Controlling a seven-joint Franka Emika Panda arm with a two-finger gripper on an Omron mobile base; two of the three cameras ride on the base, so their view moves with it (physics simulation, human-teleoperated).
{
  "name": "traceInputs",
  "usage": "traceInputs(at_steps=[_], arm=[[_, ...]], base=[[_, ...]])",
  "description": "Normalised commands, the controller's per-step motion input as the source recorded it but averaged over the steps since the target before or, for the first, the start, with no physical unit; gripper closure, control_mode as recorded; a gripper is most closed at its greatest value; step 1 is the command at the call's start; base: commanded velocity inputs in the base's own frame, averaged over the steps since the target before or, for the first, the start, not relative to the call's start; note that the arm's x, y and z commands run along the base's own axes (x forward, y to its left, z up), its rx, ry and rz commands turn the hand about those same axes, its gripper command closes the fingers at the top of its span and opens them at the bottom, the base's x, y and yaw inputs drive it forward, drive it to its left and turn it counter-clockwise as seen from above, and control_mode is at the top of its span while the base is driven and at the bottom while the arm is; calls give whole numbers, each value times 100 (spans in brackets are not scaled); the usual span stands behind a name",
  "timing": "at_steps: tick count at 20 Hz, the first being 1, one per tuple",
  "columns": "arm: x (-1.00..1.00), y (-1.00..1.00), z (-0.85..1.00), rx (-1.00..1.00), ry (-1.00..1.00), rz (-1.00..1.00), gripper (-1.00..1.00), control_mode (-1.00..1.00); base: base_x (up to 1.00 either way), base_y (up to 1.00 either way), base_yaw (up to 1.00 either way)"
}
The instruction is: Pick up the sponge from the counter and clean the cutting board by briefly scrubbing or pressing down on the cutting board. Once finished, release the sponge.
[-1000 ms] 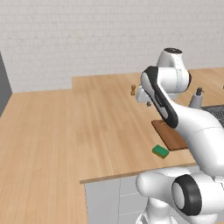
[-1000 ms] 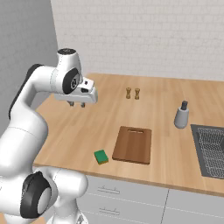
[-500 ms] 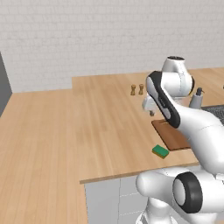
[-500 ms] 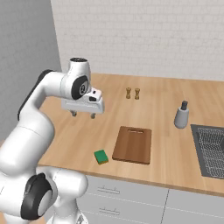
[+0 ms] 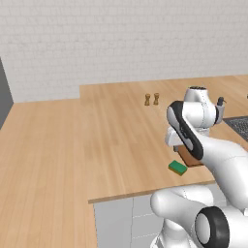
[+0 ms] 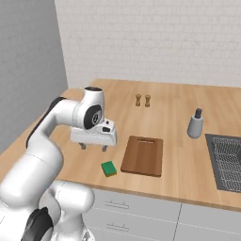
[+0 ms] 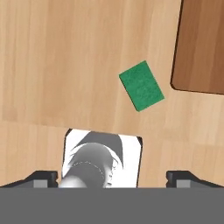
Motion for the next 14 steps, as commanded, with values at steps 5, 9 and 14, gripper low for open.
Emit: traceInputs(at_steps=[5,9,14], arm=[[0,1,-6,0,0,1,-100,-100],[5,0,-40,0,0,3,-100,-100],[23,0,-29,0,-3,8,-100,-100]], base=[[0,0,0],[0,0,0],[0,0,0]])
